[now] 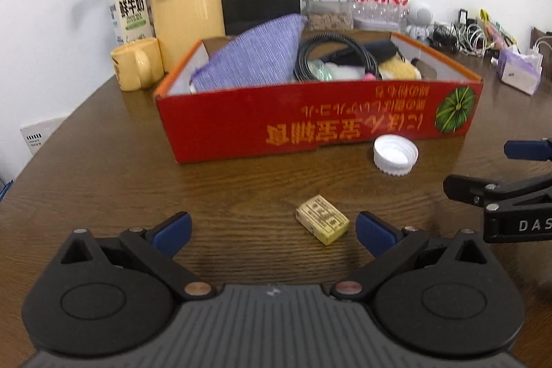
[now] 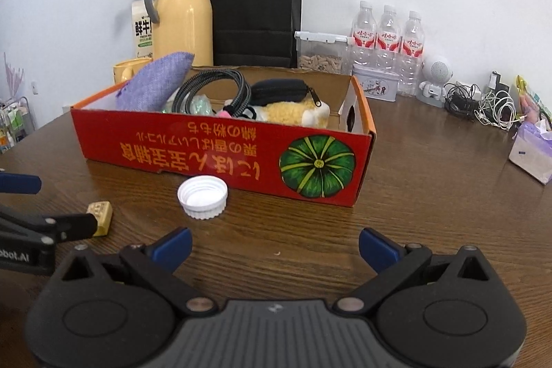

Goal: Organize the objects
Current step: 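Grasp the small gold box with the left gripper, then grasp the last white cap with the right gripper while the left holds the gold box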

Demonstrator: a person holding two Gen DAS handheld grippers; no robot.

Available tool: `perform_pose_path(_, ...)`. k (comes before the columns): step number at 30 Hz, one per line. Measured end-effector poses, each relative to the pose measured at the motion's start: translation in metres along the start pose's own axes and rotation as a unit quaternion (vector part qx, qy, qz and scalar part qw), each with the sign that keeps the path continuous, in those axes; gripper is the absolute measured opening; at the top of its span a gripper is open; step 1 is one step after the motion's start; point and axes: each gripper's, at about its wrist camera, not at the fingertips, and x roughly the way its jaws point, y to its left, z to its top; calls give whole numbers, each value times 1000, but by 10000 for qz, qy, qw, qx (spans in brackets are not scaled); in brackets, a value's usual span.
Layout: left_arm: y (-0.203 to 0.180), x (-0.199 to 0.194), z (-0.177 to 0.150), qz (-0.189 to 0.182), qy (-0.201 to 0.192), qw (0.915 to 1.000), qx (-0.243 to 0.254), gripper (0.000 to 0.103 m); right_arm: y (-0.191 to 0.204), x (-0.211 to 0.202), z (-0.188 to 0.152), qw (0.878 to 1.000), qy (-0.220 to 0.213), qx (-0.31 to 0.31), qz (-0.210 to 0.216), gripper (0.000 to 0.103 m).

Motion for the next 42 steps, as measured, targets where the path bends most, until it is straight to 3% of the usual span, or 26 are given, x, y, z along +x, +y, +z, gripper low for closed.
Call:
perform_pose_path(8,-8,13,2,-52,46,10000,10,103,-4,2,1,9999,65,119,7,103)
perform_pose_path(10,-8,13,2,-98,31,9999,-1,95,-4,4,0,9999,98,124,15,103)
perform_pose_path(13,-6,9,2,-300,-36,9995,-70,60,-4,4,0,9998,111,133,27,103)
perform_pose_path(14,-6,8,2,-367,-65,9993,-65,40,-4,4,0,9998,108,133,26,103)
perform_pose_path(15,-7,6,2,-365,-90,9993,-42,34,-4,4,0,9998,112,132,25,103)
perform_pose_path(29,-1,2,24,-440,-537,9975,-96,34,-3,8,-1,9995,258,139,-79,103)
perform_pose_path(35,15,13,31,-360,-642,9964,-414,34,1,15,-1,9989,451,122,-95,103)
perform_pose_path(42,28,11,30,-265,-855,9950,-453,34,14,24,3,9989,465,38,100,103)
